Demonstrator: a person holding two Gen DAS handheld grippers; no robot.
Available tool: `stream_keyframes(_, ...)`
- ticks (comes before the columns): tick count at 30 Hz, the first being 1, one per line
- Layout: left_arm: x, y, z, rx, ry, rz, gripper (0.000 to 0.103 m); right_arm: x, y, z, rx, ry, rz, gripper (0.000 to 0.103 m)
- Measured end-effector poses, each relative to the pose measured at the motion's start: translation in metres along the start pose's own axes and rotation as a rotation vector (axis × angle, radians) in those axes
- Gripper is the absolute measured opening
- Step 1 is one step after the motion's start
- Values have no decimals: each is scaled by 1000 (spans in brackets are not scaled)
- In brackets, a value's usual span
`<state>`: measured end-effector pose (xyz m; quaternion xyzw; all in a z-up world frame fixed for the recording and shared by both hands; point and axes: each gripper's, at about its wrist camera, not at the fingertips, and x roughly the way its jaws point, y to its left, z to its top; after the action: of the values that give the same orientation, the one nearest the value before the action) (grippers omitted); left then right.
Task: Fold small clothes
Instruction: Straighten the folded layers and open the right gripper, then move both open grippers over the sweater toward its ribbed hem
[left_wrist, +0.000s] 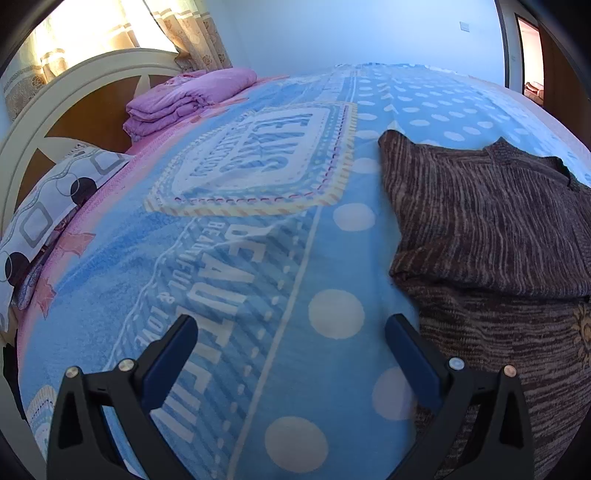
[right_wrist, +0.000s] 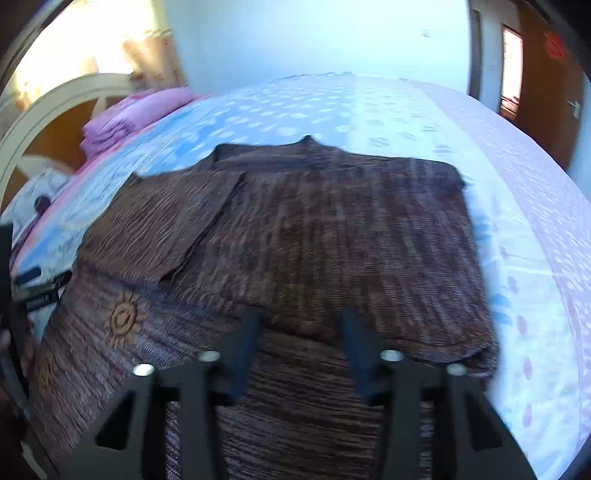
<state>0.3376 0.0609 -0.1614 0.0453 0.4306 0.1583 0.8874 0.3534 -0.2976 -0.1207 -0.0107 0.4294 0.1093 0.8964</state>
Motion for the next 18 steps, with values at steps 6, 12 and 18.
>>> stream_keyframes(6,-17,-4,-13,15,7,-51,103,-2,20,-3,-100,2,-28,78)
stream_keyframes(12,-29,-5,-21,47,-2,-68,103,-17,21,-15,-89,-13,-51,78)
stream_keyframes(18,-42,-10,-26,66,-10,-101,103,-26,19,-27,-94,-8,-79,78)
